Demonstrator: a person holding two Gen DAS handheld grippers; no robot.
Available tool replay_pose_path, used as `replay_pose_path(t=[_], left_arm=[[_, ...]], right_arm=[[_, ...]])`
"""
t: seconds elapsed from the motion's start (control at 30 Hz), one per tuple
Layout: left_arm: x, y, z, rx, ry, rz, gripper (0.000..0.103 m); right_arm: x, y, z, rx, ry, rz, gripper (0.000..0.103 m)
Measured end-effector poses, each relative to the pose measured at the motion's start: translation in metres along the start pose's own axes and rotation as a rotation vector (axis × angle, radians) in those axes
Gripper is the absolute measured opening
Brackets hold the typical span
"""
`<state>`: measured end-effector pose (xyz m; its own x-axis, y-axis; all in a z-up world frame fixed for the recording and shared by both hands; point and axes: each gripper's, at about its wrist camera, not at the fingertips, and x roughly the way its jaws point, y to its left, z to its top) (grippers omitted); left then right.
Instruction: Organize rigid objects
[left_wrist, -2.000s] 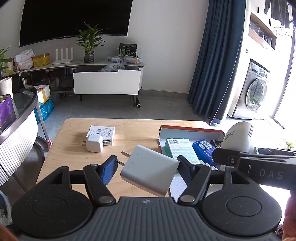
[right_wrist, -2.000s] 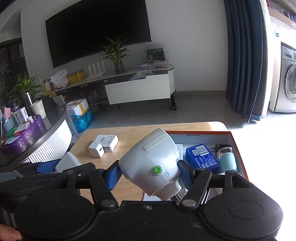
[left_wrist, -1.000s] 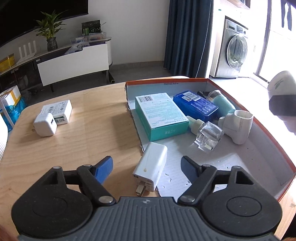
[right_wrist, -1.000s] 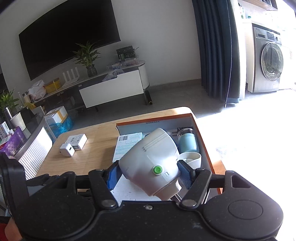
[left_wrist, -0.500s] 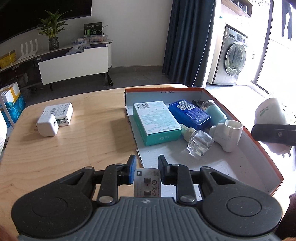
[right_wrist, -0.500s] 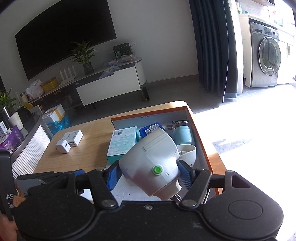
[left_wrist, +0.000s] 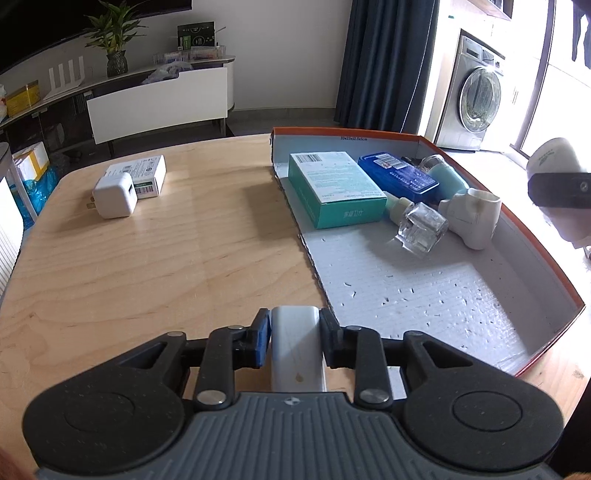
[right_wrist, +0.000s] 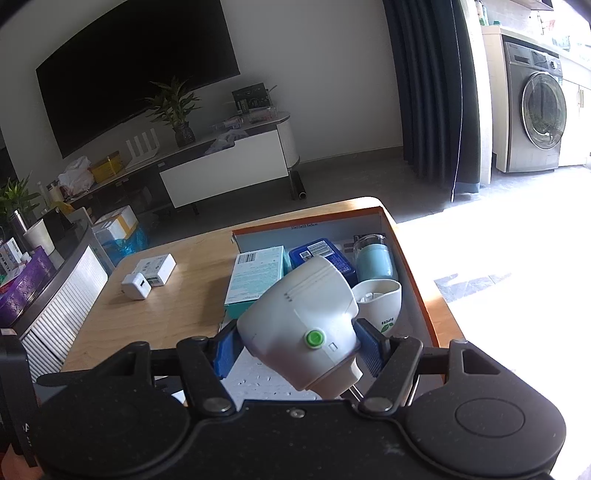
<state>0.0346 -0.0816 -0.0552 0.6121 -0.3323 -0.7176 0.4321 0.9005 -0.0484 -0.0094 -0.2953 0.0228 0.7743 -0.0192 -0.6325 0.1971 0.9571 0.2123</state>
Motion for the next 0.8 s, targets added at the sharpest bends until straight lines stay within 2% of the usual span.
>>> replay_pose_path(t=[0.17,0.3,0.53,0.8], left_arm=[[-0.002,0.006,-0.003,-0.048,0.007,-0.018,0.027],[-0.016,0.002,0.003,-0.055,-0.037,-0.024,0.027],[-0.053,-0.019,0.031,-0.067,-0.134,-0.056,0.027],[-0.069,-0.046,0.045,-0.091,-0.163,-0.084,0.027]], right_arm=[[0.0,-0.002,0.001,0.009,-0.002,-0.004,0.079],[0.001,-0.004,0.002,0.005,0.0,-0.004,0.079],[-0.003,0.0,0.002,-0.023,-0.007,0.0,0.079],[-0.018,0.001,0.0,-0.05,-0.026,-0.018,0.079]])
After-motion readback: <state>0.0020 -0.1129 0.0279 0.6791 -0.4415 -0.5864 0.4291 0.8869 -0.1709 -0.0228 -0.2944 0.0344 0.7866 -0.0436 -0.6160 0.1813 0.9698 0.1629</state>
